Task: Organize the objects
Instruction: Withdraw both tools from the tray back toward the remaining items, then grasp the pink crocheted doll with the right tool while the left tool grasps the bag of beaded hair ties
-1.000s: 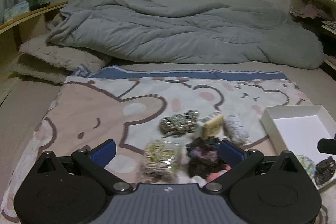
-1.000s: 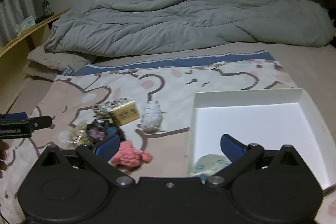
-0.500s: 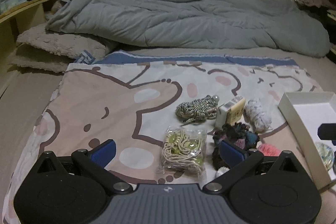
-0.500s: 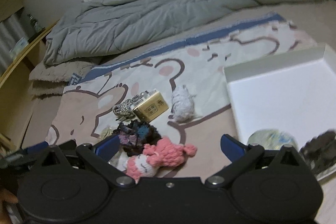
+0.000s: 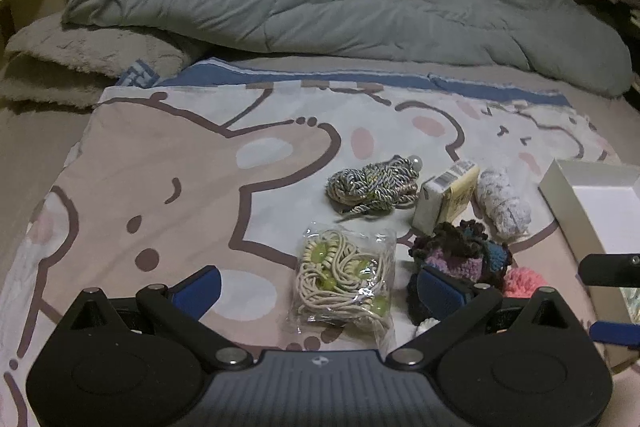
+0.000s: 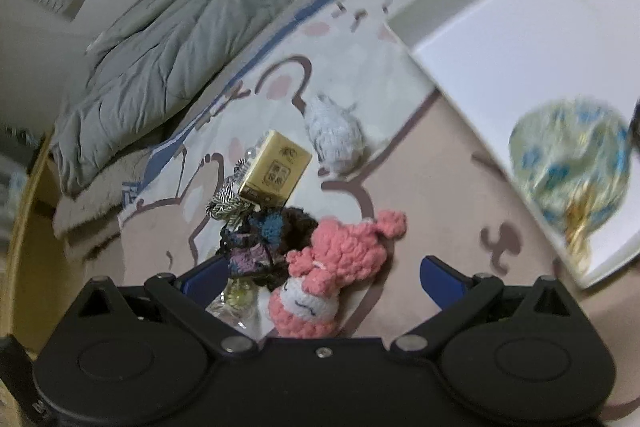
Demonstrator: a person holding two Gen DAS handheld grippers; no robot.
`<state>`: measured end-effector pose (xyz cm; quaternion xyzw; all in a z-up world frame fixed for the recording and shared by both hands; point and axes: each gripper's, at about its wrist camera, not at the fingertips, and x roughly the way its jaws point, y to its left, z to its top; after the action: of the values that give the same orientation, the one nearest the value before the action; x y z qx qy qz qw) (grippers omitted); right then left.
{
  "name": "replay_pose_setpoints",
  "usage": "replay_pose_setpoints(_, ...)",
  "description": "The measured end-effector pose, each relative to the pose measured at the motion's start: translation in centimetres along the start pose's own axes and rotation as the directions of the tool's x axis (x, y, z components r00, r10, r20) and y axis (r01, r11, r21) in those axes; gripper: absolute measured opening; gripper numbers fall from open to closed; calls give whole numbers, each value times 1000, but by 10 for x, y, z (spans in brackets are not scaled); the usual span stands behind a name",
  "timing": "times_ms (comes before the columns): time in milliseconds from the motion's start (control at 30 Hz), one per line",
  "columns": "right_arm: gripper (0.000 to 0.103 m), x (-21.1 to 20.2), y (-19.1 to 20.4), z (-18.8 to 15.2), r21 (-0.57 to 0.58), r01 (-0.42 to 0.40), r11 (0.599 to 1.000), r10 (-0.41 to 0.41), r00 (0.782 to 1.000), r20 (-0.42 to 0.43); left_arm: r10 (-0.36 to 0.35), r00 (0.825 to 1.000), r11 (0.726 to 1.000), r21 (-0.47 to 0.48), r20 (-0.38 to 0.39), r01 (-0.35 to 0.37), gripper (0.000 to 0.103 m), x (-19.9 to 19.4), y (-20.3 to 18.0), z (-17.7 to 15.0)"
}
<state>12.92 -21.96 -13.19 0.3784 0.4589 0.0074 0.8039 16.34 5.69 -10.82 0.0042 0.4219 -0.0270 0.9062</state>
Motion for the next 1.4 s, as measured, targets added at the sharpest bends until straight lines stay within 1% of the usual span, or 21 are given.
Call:
replay_pose_setpoints(100,103,13,-10,-3,97,-44,994,49,998,-45,3,1000,1000,31,-19,-3,102,10,-6,1)
replay_pose_setpoints(167,102,17,-11,-5,129,-59,990,66,997,-50,4,999,999,49,-32,-3,102,17,-9,1)
replay_pose_setpoints(200,98,18,-11,-6,133,-65,989,72,996,-43,4,999,998,57,-38,-2,102,20,-10,1)
replay_pose_setpoints(233,91,19,-10,-7,133,-67,989,72,997,-33,5,999,998,65,-44,-2,102,23,-11,0)
replay_pose_setpoints(267,88,20,-8,-7,132,-68,989,72,997,-28,6,999,998,70,-51,-2,102,26,-12,-1)
replay_pose_setpoints(333,78,26,-7,-8,138,-63,989,68,997,-38,13,998,997,79,-65,-8,102,32,-13,-2)
replay_pose_setpoints(367,75,29,-8,-9,147,-58,987,66,997,-48,19,997,996,83,-70,-13,102,36,-13,-2)
replay_pose_setpoints(433,64,35,-7,-11,162,-57,985,68,996,-61,27,996,996,91,-80,-20,102,41,-13,-3)
replay_pose_setpoints(500,60,40,-6,-12,158,-54,986,68,994,-82,34,996,995,93,-87,-26,102,46,-13,-4)
replay_pose_setpoints(633,59,53,-7,-17,174,-57,983,77,991,-114,49,994,996,83,-101,-41,102,55,-10,-6)
replay_pose_setpoints(733,60,59,-12,-18,214,-94,972,121,985,-120,38,993,998,51,-112,-33,102,61,-7,-7)
replay_pose_setpoints(800,60,63,-15,-17,227,-100,969,129,985,-116,39,992,999,30,-118,-35,102,65,-6,-7)
replay_pose_setpoints(900,56,65,-17,-14,224,-94,970,122,986,-112,23,991,1000,-3,-128,-24,95,69,-5,-7)
replay_pose_setpoints(933,49,65,-17,-12,221,-91,971,118,987,-110,8,990,1000,-25,-139,-11,91,70,-5,-6)
replay_pose_setpoints(967,45,64,-17,-11,212,-85,974,111,988,-111,-7,989,999,-45,-147,0,85,70,-4,-6)
replay_pose_setpoints(1033,44,64,-18,-9,184,-80,980,104,987,-124,-37,987,997,-74,-159,25,76,71,-3,-7)
replay_pose_setpoints(1233,42,54,-8,-7,69,-75,995,84,986,-147,-27,983,998,-68,-180,14,71,64,-4,-8)
replay_pose_setpoints(1400,42,41,-10,-3,35,-59,998,63,986,-153,-14,982,998,-65,-189,1,69,48,2,-13)
